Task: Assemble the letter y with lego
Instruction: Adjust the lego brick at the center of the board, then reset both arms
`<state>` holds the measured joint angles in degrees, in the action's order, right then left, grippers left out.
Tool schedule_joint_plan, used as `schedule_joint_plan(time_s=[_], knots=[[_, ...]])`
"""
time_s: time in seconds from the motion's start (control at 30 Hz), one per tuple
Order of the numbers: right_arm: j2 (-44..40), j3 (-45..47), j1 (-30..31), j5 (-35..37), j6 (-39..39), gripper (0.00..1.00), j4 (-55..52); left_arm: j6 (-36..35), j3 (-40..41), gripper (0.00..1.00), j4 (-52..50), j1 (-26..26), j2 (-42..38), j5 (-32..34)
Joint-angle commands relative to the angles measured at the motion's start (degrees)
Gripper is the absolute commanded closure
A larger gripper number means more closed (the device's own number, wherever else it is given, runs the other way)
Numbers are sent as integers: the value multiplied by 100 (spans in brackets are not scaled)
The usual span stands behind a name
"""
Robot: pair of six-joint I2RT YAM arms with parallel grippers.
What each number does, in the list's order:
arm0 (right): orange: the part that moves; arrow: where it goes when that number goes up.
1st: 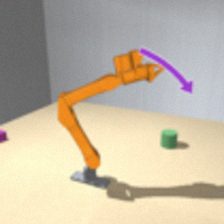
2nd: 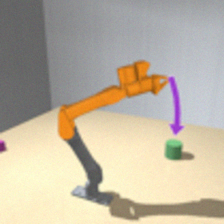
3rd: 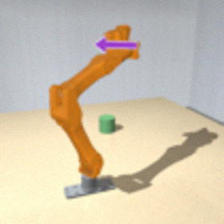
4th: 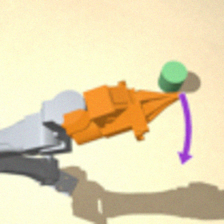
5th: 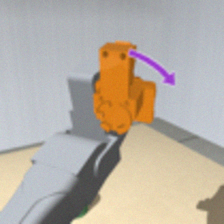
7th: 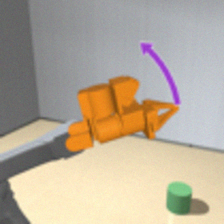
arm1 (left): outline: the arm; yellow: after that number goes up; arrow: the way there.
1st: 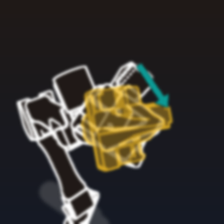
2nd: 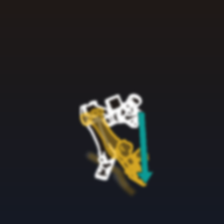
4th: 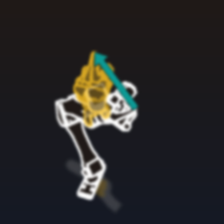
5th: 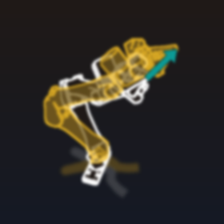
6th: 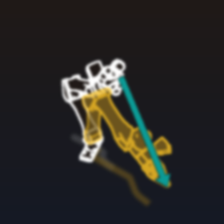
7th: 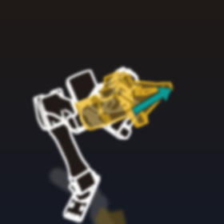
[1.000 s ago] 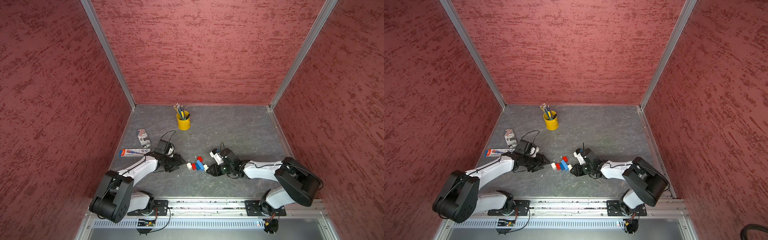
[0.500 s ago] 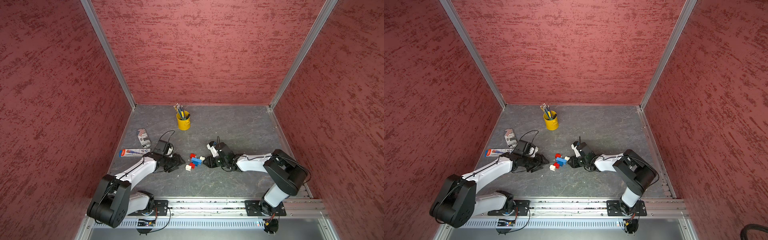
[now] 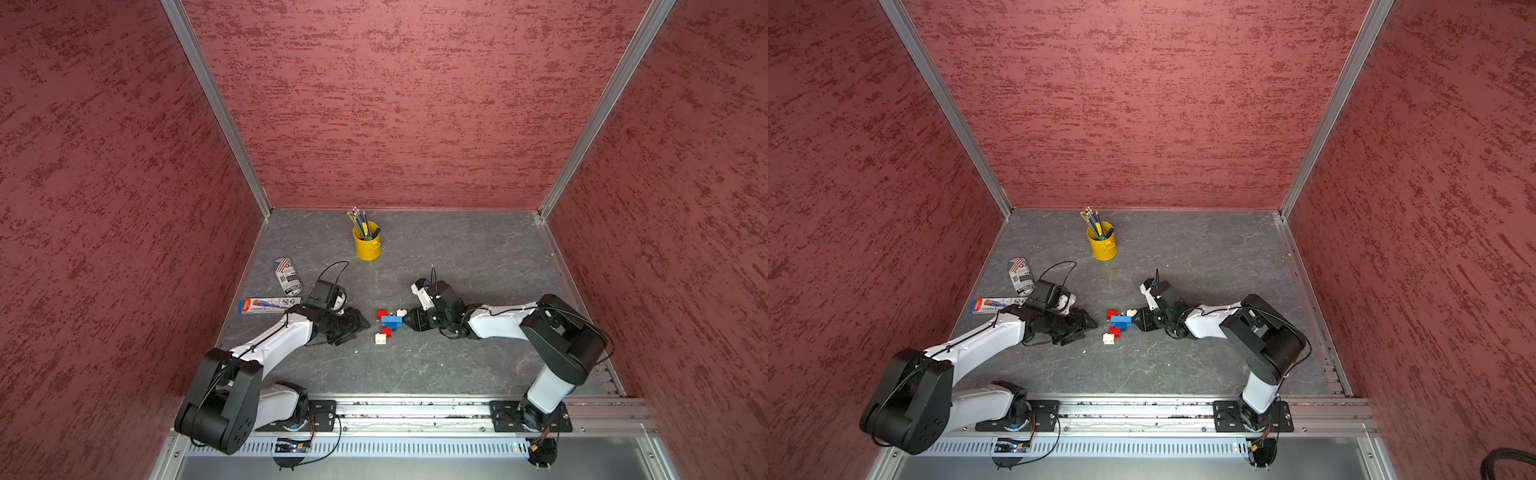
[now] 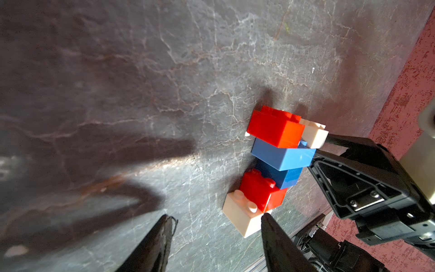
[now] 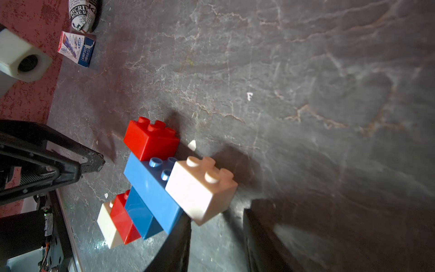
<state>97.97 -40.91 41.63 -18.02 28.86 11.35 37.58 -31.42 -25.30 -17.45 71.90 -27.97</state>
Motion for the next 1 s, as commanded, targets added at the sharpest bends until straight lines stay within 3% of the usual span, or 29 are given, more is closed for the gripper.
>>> schedule_joint_plan(time_s=[0.0, 0.2, 0.23, 0.27, 0.3, 0.4, 0.43, 0.47, 0.6, 0.7, 0.77, 0.83, 0.97], knots=[[-407, -102, -33, 358, -160, 56, -537, -140, -215, 37, -61, 49, -21, 126], [-1417, 7, -250, 879, -315, 36, -988, -318, -505, 30, -97, 218, -71, 329], [-1599, 4, -313, 956, -356, 34, -1037, -366, -595, 24, -106, 267, -71, 365], [-1755, 1, -375, 1042, -393, 31, -1092, -416, -687, 4, -97, 322, -63, 377], [-1884, -3, -424, 1136, -419, 28, -1136, -471, -782, 0, -104, 379, -48, 413], [-2263, -47, -642, 1488, -553, 16, -1287, -650, -1149, 0, -183, 603, -1, 531], [-2379, -77, -739, 1626, -578, 4, -1361, -728, -1284, 0, -200, 688, 8, 566], [-2490, -114, -859, 1701, -641, 1, -1416, -820, -1421, 0, -234, 768, 8, 632], [-2805, -214, -1334, 2434, -779, 0, -1573, -1186, -1817, 0, -220, 983, -87, 1334], [-3025, -119, -1611, 3807, -851, 1, -1367, -1344, -1859, 0, 93, 1087, -184, 2526], [-3177, 149, -1732, 5137, -963, 1, -910, -1835, -1716, 0, 511, 1189, -221, 2967], [-3394, 751, -1778, 5986, -1446, 1, 84, -2356, -1288, 0, 1309, 1226, -372, 3427], [-3560, 2303, -1936, 6790, -2862, 1, 3180, -3302, -11, 0, 3711, 1466, -561, 3915]])
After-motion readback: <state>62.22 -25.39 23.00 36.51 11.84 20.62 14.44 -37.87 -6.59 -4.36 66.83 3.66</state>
